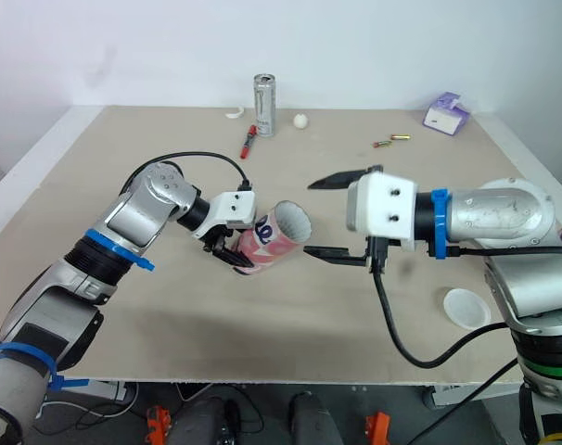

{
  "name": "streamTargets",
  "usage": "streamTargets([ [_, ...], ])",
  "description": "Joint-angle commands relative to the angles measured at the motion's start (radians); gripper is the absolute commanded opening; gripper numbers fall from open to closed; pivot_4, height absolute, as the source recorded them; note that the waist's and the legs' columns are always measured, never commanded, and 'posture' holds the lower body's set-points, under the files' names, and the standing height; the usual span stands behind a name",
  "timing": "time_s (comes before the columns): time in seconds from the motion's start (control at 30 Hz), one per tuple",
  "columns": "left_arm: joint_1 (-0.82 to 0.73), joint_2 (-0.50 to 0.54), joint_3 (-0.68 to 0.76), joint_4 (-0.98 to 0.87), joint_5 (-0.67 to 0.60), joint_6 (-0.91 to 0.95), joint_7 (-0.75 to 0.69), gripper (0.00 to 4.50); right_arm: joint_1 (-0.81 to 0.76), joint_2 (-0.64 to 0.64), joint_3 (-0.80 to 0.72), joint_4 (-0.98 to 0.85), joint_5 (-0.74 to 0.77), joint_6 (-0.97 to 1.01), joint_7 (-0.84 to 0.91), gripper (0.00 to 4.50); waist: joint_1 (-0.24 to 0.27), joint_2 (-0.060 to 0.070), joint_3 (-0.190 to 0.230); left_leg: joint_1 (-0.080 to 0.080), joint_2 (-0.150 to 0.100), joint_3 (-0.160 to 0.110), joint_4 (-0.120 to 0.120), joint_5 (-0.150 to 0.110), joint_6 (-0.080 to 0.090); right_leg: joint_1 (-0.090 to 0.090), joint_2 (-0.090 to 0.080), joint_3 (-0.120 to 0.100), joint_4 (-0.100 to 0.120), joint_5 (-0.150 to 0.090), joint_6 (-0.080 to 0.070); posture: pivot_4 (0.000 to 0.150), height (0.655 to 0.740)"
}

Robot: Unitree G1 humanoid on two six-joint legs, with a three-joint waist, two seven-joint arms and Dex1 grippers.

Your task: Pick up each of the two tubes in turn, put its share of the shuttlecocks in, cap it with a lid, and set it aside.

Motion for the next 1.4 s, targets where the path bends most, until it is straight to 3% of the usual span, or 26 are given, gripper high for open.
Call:
streamTargets([
  [0.03, -0.001, -0.003, -0.009, -0.004, 0.002, -0.005, -0.008, 3.21, -0.033, -0.009, -0.078, 0.058, 0.064, 0.066, -0.018, 4.40, 0.000, 0.000, 0.000, 0.000, 0.000, 0.000, 0.000, 0.000, 0.000, 0.000, 0.000, 0.000, 0.000, 0.000, 0.000, 0.150, 0.7400],
  [0.07, -0.002, -0.004, -0.010, 0.000, 0.002, -0.008, -0.008, 3.21, -0.036, -0.015, -0.069, 0.083, 0.050, 0.054, -0.006, 4.40, 0.000, 0.000, 0.000, 0.000, 0.000, 0.000, 0.000, 0.000, 0.000, 0.000, 0.000, 0.000, 0.000, 0.000, 0.000, 0.150, 0.7400],
  [0.17, -0.005, -0.007, -0.011, 0.004, 0.003, -0.014, -0.009, 3.21, -0.078, -0.002, -0.002, 0.171, -0.010, 0.029, 0.001, 3.62, 0.000, 0.000, 0.000, 0.000, 0.000, 0.001, 0.000, 0.000, 0.000, 0.000, 0.000, 0.000, 0.000, 0.000, 0.001, 0.150, 0.7400],
  [0.4, -0.008, -0.010, -0.009, 0.006, 0.004, -0.016, -0.009, 3.21, -0.198, 0.071, 0.228, 0.267, -0.132, -0.021, 0.104, 0.49, 0.000, 0.000, 0.000, 0.000, 0.001, 0.001, 0.001, 0.000, 0.000, 0.000, 0.001, 0.000, 0.001, -0.001, 0.002, 0.150, 0.7400],
  [0.47, -0.009, -0.011, -0.007, 0.006, 0.003, -0.014, -0.009, 3.21, -0.228, 0.094, 0.273, 0.294, -0.158, -0.032, 0.134, 0.07, 0.001, 0.000, 0.000, 0.000, 0.001, 0.000, 0.001, 0.000, 0.000, -0.001, 0.001, 0.000, 0.001, -0.001, 0.002, 0.150, 0.7400],
  [0.93, -0.009, -0.013, -0.006, 0.008, 0.003, -0.012, -0.006, 3.21, -0.394, 0.294, 0.522, 0.584, -0.393, -0.234, 0.264, 0.07, 0.000, 0.000, 0.000, -0.001, 0.000, 0.000, 0.001, -0.001, 0.001, -0.001, 0.000, -0.001, 0.001, 0.003, 0.001, 0.150, 0.7400],
  [1.17, -0.012, -0.014, -0.007, 0.010, 0.003, -0.014, -0.006, 3.21, -0.449, 0.387, 0.551, 0.671, -0.452, -0.272, 0.299, 0.07, -0.003, 0.000, 0.000, 0.001, 0.001, 0.001, 0.001, 0.000, 0.000, 0.000, 0.001, -0.001, 0.001, 0.005, -0.002, 0.150, 0.7400],
  [1.4, 0.001, -0.017, 0.010, 0.009, -0.015, -0.003, 0.000, 3.21, -0.494, 0.388, 0.495, 0.655, -0.446, -0.241, 0.349, 0.07, -0.003, 0.000, 0.000, 0.002, 0.004, 0.001, 0.001, 0.002, -0.001, -0.001, 0.002, -0.003, 0.003, 0.003, -0.006, 0.150, 0.7400],
])
